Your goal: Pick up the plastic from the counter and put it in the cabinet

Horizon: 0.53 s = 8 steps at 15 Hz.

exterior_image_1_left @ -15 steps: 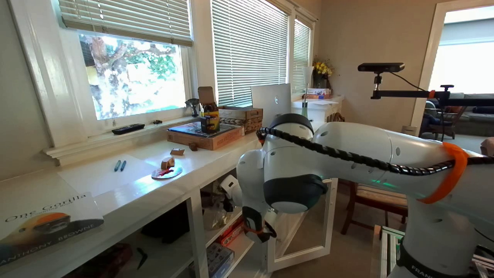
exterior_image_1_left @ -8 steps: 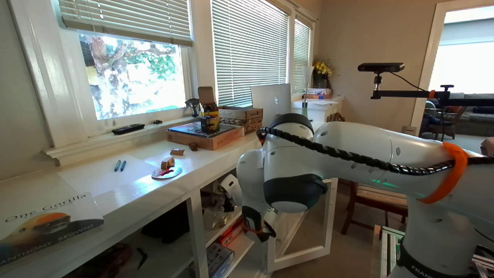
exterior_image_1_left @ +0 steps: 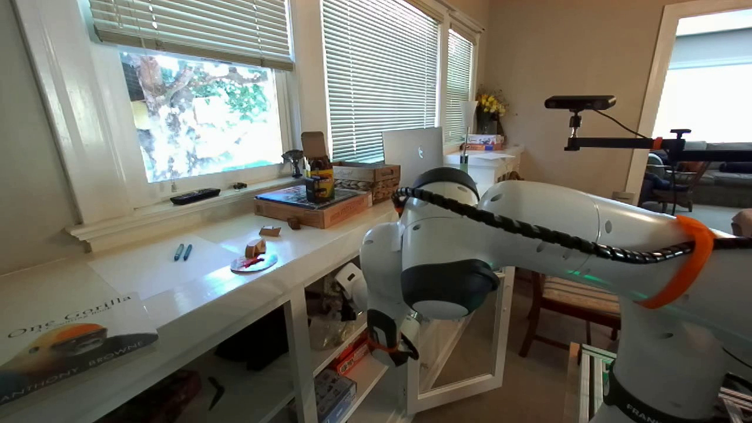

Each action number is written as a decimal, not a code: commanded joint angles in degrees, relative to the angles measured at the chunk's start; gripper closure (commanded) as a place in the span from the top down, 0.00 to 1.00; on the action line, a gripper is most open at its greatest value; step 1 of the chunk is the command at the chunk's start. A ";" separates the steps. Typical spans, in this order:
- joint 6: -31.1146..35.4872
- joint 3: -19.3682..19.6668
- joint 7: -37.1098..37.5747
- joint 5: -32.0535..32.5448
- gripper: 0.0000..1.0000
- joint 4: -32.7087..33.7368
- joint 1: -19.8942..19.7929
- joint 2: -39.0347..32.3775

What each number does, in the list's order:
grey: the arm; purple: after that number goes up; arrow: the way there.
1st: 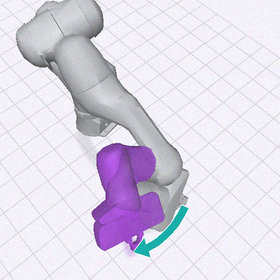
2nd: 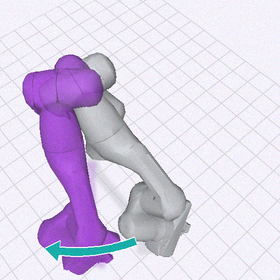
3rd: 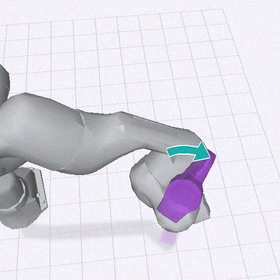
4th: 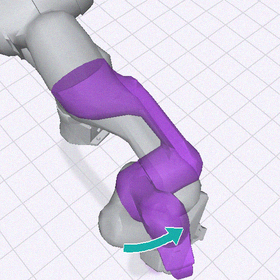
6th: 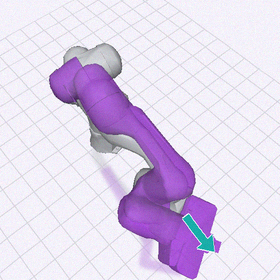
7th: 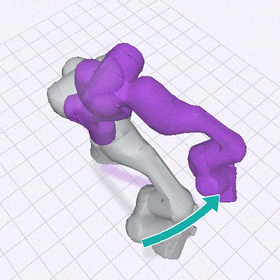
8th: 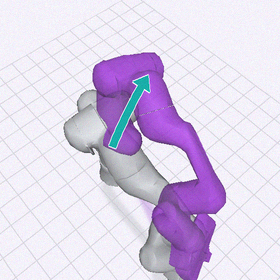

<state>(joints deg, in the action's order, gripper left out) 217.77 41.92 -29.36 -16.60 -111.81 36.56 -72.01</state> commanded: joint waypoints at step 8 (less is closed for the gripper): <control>-12.01 1.20 1.02 1.42 1.00 -5.48 5.23 5.87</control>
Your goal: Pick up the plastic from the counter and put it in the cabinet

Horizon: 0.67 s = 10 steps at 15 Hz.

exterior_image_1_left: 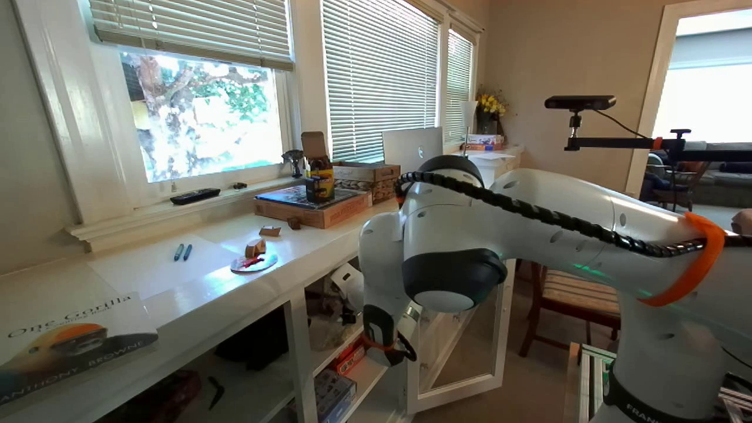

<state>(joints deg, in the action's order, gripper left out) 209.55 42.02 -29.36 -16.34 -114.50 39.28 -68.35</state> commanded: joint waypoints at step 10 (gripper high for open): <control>-16.65 6.99 7.26 6.98 1.00 -6.72 9.37 5.16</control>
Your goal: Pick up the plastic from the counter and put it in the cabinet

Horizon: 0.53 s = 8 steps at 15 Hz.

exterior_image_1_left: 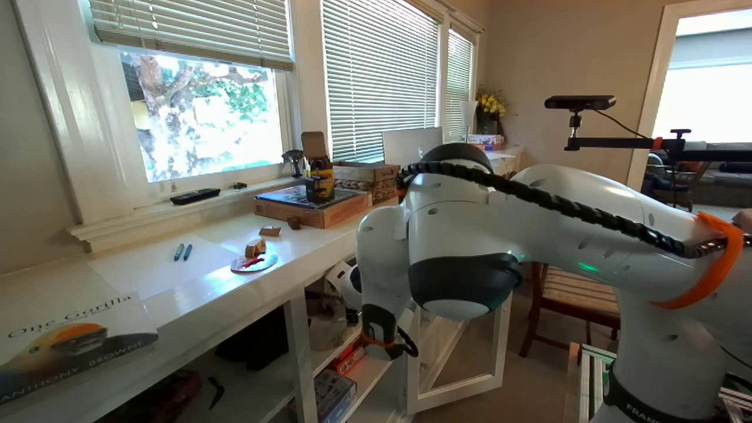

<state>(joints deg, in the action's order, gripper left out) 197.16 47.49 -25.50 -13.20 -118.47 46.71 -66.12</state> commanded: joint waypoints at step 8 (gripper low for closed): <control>-9.54 5.48 10.16 9.84 1.00 -5.54 5.54 4.68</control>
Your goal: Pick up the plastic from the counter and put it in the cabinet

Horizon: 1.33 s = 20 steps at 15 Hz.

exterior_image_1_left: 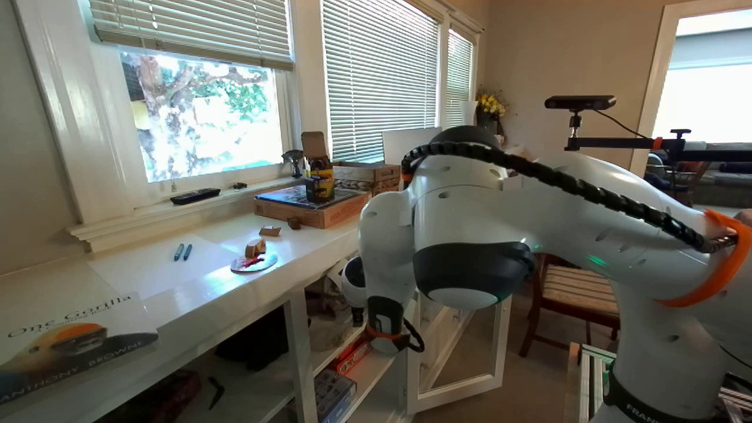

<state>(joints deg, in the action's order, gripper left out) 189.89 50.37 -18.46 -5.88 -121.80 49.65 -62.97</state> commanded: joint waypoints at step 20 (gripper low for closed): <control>-27.85 4.44 17.48 11.62 1.00 -11.42 5.15 29.15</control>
<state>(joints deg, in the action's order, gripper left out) 167.09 53.99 -6.02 1.52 -130.57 53.66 -40.62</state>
